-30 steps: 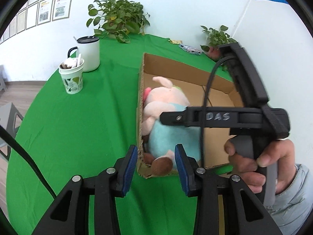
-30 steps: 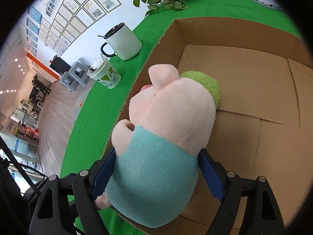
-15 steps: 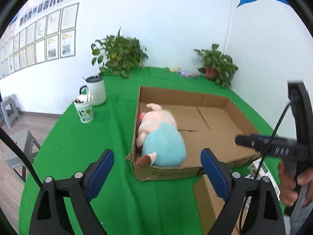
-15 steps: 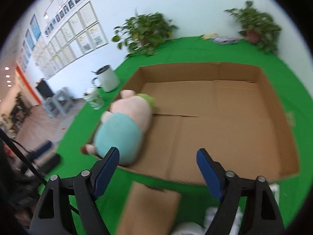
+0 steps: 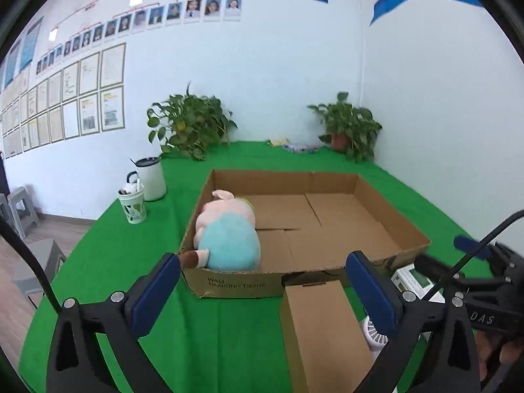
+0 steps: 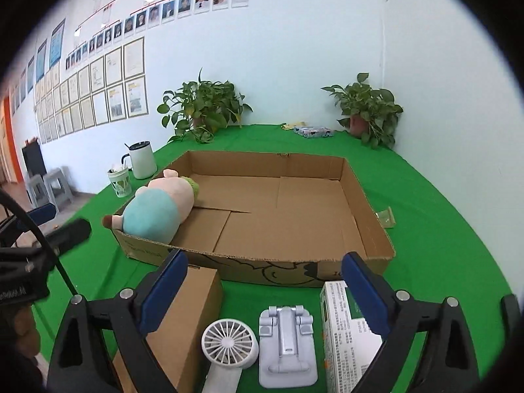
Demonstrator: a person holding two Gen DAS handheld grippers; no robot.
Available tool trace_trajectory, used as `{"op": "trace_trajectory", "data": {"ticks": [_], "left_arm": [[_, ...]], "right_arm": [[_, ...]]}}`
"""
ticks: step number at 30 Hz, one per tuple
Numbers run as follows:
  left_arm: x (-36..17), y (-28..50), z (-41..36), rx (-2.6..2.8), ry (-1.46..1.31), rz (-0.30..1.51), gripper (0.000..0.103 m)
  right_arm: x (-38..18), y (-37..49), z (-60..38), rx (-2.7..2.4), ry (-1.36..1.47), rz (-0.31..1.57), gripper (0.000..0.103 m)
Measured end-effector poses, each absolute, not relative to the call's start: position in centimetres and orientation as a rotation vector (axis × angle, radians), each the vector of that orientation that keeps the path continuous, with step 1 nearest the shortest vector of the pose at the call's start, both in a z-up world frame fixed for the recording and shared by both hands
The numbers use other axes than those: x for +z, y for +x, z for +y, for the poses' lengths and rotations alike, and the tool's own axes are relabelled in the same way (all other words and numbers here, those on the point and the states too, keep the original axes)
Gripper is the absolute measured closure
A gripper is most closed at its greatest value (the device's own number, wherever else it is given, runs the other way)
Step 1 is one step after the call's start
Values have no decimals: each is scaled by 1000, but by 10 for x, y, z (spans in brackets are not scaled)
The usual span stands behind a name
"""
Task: Organize objects
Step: 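Lower the pig into the box and open the left gripper, then grasp the long brown cardboard box with the right gripper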
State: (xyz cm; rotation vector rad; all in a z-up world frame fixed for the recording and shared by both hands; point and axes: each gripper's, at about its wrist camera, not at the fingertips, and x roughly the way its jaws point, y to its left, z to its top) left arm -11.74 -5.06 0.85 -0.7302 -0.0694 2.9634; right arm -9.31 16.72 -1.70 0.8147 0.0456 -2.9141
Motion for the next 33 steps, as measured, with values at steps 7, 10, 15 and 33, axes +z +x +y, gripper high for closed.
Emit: {"op": "trace_trajectory", "data": {"ticks": [7, 10, 15, 33], "left_arm": [[8, -104, -47, 2908, -776, -110, 1], [8, -101, -48, 2902, -774, -116, 1], [10, -89, -51, 2905, -777, -106, 1], [55, -24, -178, 3185, -709, -271, 1]], "right_arm": [[-28, -75, 182, -2911, 869, -42, 7], [-30, -65, 181, -2911, 870, -26, 7], [-34, -55, 175, -2906, 881, 13, 7], [-35, 15, 70, -2527, 822, 215, 7]]}}
